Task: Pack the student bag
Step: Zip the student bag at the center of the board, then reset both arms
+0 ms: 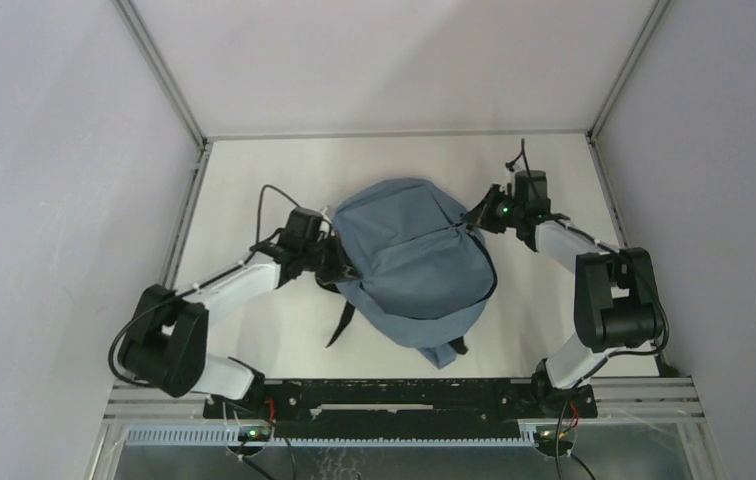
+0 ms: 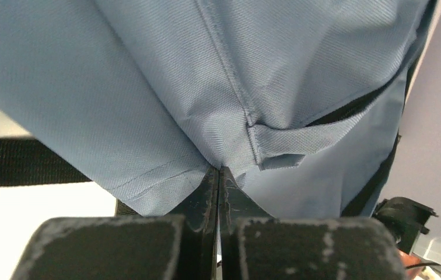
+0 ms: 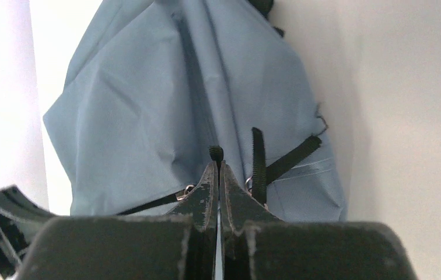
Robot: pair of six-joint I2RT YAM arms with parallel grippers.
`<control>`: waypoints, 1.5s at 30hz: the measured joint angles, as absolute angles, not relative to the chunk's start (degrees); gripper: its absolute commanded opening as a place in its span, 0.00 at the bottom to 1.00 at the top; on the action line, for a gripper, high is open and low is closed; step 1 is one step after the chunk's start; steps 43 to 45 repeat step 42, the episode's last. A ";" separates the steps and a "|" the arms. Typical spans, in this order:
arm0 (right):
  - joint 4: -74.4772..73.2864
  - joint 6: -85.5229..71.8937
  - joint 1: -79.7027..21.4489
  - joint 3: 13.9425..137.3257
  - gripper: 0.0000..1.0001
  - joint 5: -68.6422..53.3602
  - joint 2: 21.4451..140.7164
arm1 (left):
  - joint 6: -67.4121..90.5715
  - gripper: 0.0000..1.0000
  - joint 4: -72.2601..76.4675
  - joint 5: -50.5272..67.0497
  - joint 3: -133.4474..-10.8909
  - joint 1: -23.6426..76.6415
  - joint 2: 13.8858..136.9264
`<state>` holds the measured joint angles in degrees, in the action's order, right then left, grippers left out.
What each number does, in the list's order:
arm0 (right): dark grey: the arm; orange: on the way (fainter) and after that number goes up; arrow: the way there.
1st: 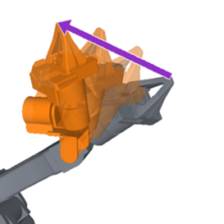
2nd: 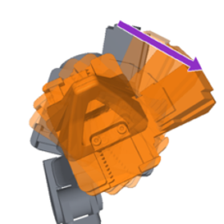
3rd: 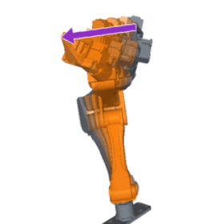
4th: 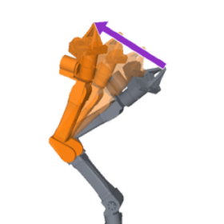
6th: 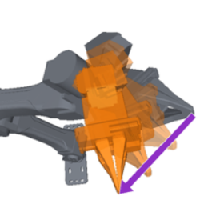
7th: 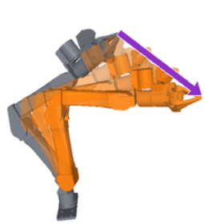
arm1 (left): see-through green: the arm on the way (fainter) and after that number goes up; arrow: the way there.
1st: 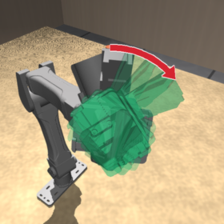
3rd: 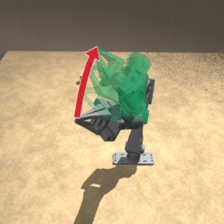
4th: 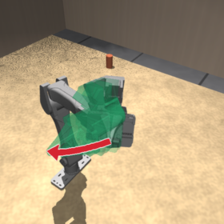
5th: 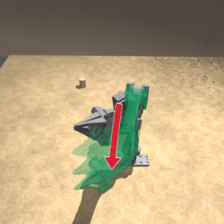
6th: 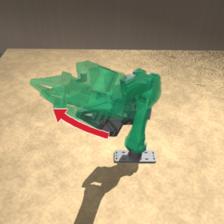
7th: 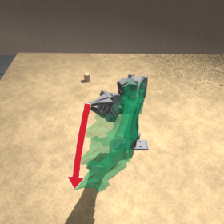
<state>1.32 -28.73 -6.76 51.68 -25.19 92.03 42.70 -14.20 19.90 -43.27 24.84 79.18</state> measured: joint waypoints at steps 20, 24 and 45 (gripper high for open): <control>-9.56 -27.70 8.21 69.28 1.00 -20.82 91.59 | 34.96 0.95 -20.56 17.80 -70.98 35.81 89.93; -11.86 -26.87 5.67 69.38 1.00 -18.04 79.44 | 31.09 0.94 -25.34 13.67 -70.96 30.74 78.83; -24.58 -23.81 -12.78 44.58 1.00 6.68 48.53 | 19.99 1.00 -34.46 -19.55 -54.76 26.37 39.20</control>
